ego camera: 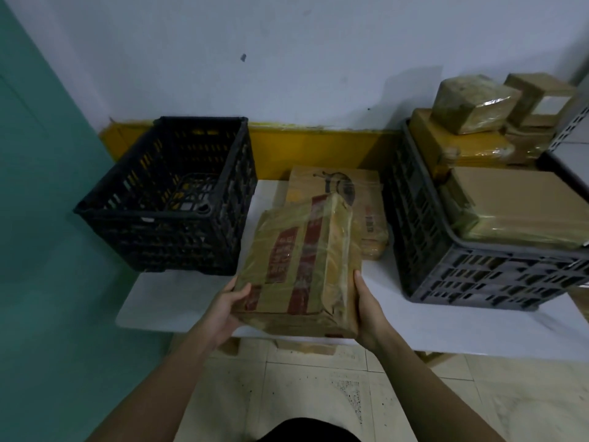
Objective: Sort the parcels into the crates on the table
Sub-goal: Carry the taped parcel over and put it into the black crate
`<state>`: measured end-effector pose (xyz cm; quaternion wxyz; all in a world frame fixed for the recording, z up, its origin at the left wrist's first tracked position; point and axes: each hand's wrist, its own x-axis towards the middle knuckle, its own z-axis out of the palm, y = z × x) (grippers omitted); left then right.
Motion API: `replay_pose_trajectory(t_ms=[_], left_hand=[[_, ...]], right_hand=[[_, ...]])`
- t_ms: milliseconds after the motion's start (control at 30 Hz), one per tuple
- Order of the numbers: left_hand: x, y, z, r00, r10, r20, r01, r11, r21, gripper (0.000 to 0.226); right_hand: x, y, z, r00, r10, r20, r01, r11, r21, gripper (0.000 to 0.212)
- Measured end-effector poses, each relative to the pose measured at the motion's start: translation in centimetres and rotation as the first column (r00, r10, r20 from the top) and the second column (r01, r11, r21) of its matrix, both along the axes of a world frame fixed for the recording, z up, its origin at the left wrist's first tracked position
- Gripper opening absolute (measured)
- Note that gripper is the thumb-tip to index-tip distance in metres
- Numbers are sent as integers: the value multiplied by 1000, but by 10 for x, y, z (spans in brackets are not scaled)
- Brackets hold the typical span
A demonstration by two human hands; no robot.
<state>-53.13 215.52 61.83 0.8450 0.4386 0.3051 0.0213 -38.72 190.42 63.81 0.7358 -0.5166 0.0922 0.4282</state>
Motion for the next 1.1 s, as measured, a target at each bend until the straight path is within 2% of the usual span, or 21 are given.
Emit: replay_pose_trajectory(t_ms=[100, 167, 233, 333, 400, 467, 567, 667, 733, 800, 900, 933, 1000, 1033, 1100], left_hand=[[5, 4, 12, 998, -40, -38, 43, 997, 70, 52], [7, 5, 21, 994, -45, -103, 68, 970, 232, 60], [16, 4, 36, 991, -42, -129, 99, 872, 479, 67], [35, -4, 79, 995, -95, 6, 62, 696, 715, 40], [48, -11, 110, 982, -141, 127, -8, 638, 770, 26], [57, -15, 139, 964, -165, 210, -64, 620, 782, 36], [67, -13, 169, 955, -185, 232, -89, 568, 818, 54], [72, -11, 189, 959, -142, 246, -142, 513, 847, 50], [74, -13, 199, 953, -115, 282, -184, 520, 834, 48], [76, -14, 204, 941, -97, 325, -221, 550, 805, 45], [78, -13, 213, 930, -56, 362, -253, 615, 746, 50], [79, -15, 217, 930, -39, 367, -256, 647, 718, 63], [84, -19, 224, 954, 21, 299, -229, 695, 681, 122], [86, -21, 227, 967, 60, 247, -217, 700, 680, 144], [89, -24, 229, 968, 123, 216, -240, 692, 681, 162]], right_hand=[[0, 9, 10, 997, -69, 41, 71, 997, -36, 50], [-1, 10, 16, 992, -57, 111, 67, 994, -86, 49], [-3, 10, 24, 980, -25, 199, 54, 988, -142, 48], [-5, 17, 47, 939, 46, 342, 34, 974, -222, 43], [-5, 25, 69, 902, 82, 424, 32, 966, -255, 38], [-3, 33, 91, 865, 90, 494, 41, 968, -248, 36], [0, 46, 123, 828, 66, 557, 64, 975, -211, 33], [3, 54, 142, 763, 29, 646, 108, 979, -172, 31], [3, 59, 151, 671, -11, 742, 185, 971, -154, 32], [1, 65, 156, 537, -14, 844, 264, 953, -152, 34], [-7, 78, 164, 339, 46, 940, 227, 965, -130, 45], [-11, 82, 166, 259, 96, 961, 227, 961, -157, 53], [-17, 90, 169, 76, 216, 973, 313, 922, -229, 61], [-20, 94, 171, 7, 263, 965, 360, 900, -248, 61], [-25, 100, 174, -62, 330, 942, 423, 864, -274, 60]])
